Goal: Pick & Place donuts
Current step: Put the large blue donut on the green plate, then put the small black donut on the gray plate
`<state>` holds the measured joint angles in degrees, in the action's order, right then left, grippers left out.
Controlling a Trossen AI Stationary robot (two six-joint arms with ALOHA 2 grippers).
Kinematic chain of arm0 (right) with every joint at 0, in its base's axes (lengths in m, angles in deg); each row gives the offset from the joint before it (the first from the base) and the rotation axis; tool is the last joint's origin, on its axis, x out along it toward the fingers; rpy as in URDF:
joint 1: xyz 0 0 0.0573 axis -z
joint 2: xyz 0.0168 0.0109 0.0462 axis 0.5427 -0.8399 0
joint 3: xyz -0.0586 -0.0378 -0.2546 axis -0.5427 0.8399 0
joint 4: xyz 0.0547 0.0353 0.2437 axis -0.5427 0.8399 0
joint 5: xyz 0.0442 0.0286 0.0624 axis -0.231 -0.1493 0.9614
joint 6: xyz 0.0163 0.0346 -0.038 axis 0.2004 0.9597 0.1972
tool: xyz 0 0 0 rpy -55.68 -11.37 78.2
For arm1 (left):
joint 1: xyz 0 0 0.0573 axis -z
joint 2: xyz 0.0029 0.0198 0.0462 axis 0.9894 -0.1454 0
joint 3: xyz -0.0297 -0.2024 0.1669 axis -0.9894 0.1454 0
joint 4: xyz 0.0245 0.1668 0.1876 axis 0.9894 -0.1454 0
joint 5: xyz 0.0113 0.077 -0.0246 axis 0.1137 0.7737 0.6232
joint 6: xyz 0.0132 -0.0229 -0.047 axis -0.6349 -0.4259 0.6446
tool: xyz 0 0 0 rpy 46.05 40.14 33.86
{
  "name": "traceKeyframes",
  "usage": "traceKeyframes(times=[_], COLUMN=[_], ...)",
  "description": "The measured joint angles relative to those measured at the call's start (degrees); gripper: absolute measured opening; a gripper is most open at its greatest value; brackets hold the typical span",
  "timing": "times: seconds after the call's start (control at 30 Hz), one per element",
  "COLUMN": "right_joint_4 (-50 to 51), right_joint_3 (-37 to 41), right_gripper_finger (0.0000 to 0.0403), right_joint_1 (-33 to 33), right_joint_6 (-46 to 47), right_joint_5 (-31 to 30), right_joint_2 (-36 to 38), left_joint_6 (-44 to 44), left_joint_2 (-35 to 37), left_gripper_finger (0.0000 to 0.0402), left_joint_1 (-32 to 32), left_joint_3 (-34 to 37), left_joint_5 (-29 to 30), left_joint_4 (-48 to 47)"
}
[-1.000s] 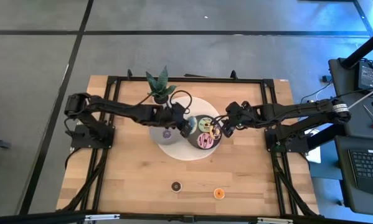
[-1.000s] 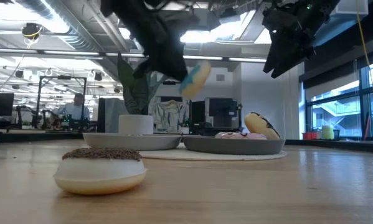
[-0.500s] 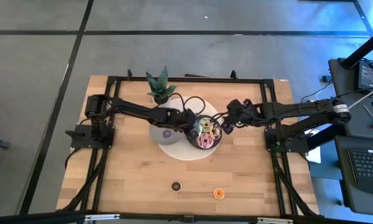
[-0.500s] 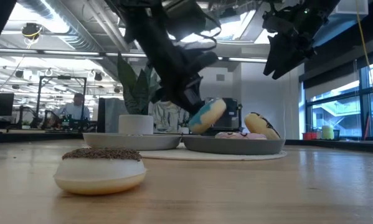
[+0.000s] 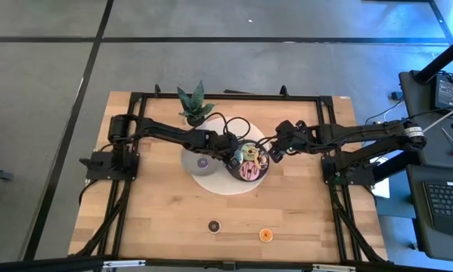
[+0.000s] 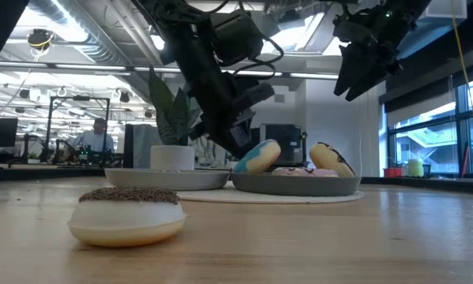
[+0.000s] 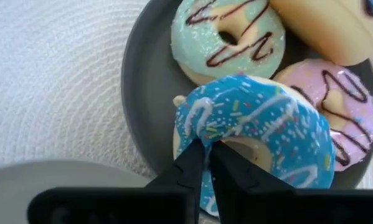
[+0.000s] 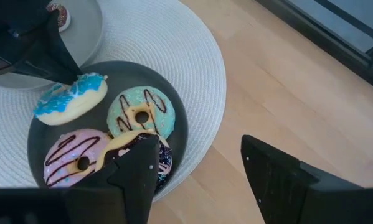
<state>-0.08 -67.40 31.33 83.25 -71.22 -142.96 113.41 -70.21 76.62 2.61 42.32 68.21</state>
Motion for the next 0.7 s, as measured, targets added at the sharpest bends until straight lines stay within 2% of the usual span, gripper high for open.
traceKeyframes(times=[0.5,0.7], right_joint_4=[0.02,0.02], right_joint_3=[0.0,0.0], right_gripper_finger=[0.0229,0.0225], right_joint_1=[0.0,-0.02], right_joint_6=[-0.04,-0.04], right_joint_5=[0.03,0.08], right_joint_2=[0.0,0.0], left_joint_6=[2.28,3.37], left_joint_2=[0.07,0.07], left_gripper_finger=[0.006,0.0091], left_joint_1=[0.03,-0.02], left_joint_3=[-0.01,-0.01], left_joint_5=[-1.7,0.79], left_joint_4=[2.79,2.38])
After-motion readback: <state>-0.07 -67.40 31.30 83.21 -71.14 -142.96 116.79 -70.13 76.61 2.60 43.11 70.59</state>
